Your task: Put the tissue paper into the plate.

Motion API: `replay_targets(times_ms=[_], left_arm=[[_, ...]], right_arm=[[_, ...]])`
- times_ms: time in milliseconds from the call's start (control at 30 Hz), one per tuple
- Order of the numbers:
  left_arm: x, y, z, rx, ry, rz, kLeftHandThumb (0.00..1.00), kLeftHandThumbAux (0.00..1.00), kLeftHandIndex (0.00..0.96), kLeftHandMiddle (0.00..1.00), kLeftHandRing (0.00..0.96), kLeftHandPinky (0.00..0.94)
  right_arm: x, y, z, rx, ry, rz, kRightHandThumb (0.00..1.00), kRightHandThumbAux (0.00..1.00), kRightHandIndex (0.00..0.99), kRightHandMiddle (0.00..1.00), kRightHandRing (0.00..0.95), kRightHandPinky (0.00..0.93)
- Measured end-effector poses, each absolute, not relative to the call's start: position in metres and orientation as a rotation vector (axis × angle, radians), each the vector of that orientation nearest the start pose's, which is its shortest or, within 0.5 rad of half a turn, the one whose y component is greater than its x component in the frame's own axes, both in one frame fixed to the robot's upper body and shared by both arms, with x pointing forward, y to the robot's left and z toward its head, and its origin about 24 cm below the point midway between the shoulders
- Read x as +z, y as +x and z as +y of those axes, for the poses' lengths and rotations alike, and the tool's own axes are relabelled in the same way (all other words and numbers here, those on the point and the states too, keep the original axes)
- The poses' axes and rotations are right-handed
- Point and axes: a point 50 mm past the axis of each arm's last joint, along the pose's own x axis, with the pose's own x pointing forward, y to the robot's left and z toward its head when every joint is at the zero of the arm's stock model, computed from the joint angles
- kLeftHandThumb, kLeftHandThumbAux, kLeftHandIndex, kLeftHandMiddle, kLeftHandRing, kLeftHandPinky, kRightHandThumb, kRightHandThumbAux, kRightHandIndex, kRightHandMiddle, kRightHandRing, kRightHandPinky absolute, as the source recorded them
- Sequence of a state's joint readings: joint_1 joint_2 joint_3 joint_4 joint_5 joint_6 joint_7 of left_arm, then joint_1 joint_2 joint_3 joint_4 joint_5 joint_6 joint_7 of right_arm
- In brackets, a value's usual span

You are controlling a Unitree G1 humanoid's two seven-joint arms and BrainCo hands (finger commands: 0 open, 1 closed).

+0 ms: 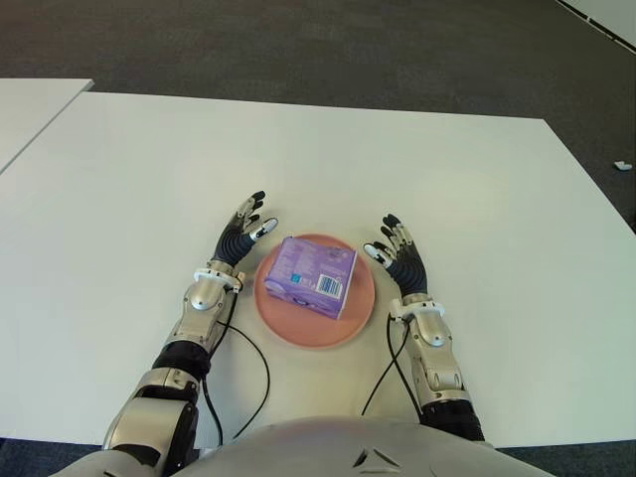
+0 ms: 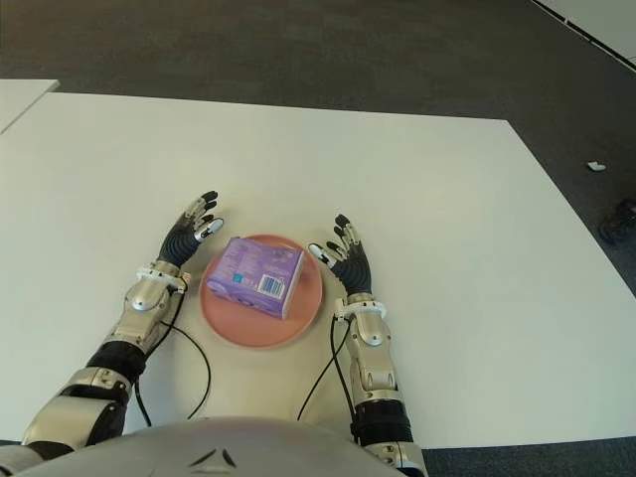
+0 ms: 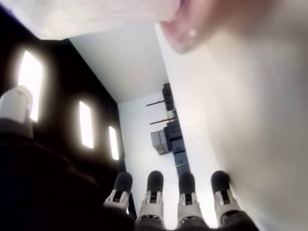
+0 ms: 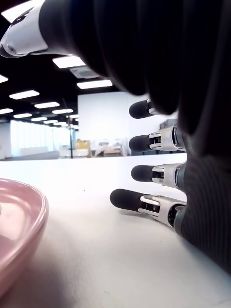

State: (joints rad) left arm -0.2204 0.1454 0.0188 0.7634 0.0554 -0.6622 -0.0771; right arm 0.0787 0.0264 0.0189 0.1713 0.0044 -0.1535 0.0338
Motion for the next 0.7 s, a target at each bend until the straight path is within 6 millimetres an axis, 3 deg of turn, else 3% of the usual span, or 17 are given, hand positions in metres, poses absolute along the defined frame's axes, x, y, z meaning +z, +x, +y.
replay_targets(times_ms=[700], left_arm=[[-0.0026,0.2675,0.1717,0.019,0.188,-0.206,0.0,0.454,0.0,0.0,0.0,0.0]], right_arm=[[-0.0019,0.2322,-0.1434,0.035,0.028,0.098,0.026,0.695,0.0,0.012,0.021,0.052]])
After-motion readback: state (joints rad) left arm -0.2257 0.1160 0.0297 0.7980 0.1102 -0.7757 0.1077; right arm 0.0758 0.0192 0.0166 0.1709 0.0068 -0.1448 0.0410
